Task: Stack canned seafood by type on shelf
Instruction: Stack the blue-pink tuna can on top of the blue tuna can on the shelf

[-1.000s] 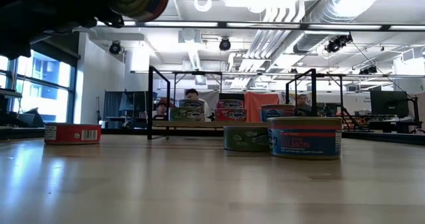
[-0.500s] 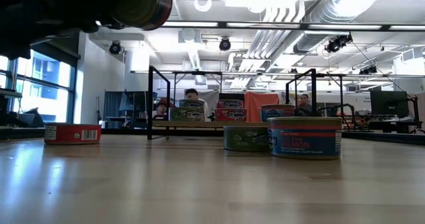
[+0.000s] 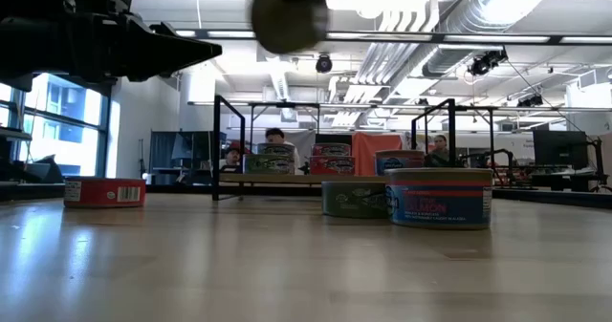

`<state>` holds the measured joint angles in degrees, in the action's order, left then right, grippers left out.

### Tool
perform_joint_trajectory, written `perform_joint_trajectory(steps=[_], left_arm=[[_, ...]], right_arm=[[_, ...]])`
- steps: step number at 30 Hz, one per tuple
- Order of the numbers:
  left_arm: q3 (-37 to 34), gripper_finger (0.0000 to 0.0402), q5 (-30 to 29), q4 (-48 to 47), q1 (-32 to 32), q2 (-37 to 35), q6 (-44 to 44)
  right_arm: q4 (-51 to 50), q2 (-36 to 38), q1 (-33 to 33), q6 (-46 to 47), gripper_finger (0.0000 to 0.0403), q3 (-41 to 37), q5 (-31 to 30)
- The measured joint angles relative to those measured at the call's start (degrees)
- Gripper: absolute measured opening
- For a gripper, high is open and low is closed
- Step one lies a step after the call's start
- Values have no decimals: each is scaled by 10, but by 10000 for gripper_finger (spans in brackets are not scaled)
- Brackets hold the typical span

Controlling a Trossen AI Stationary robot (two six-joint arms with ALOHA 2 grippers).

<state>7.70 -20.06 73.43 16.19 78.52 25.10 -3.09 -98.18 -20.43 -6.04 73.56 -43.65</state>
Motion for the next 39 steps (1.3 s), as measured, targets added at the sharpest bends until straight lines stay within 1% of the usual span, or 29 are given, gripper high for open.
perform_joint_trajectory(steps=[2, 4, 6, 9, 12, 16, 19, 21, 23, 26, 29, 35, 39], left_arm=[[0, 240, -11, -3, 0, 0, -17], [0, 240, -15, -2, 0, 0, -43], [0, 240, -16, 0, 0, 0, -54], [0, 241, -15, -1, 0, 0, -55], [0, 241, -15, -1, 0, 0, -66], [0, 241, -15, -1, 2, 0, -70], [0, 241, -15, -1, 8, 0, -70], [0, 241, -15, -1, 8, 0, -70], [0, 241, -15, -2, 8, 0, -70], [0, 241, -14, -3, 8, 0, -70], [0, 241, -12, -9, 9, 0, -75], [0, 241, -12, -23, 9, 0, -99], [0, 241, -12, -28, 12, 0, -95]], right_arm=[[-95, 21, 6, 37, 171, 0, -25], [-181, 35, 27, 72, 171, 0, -48], [-247, 45, 65, 86, 171, 0, -68], [-311, 45, 137, 71, 171, 0, -61], [-332, 36, 211, 22, 171, -1, -54], [-323, 21, 303, -47, 171, -1, -73], [-324, 5, 356, -91, 171, -3, -89], [-325, -2, 381, -117, 171, -2, -81], [-330, -14, 399, -154, 171, -2, -63], [-320, -32, 413, -195, 171, -3, -59], [-311, -42, 422, -215, 172, -2, -62], [-336, -49, 426, -203, 171, -2, -58], [-379, -48, 425, -193, 171, -2, -61]])
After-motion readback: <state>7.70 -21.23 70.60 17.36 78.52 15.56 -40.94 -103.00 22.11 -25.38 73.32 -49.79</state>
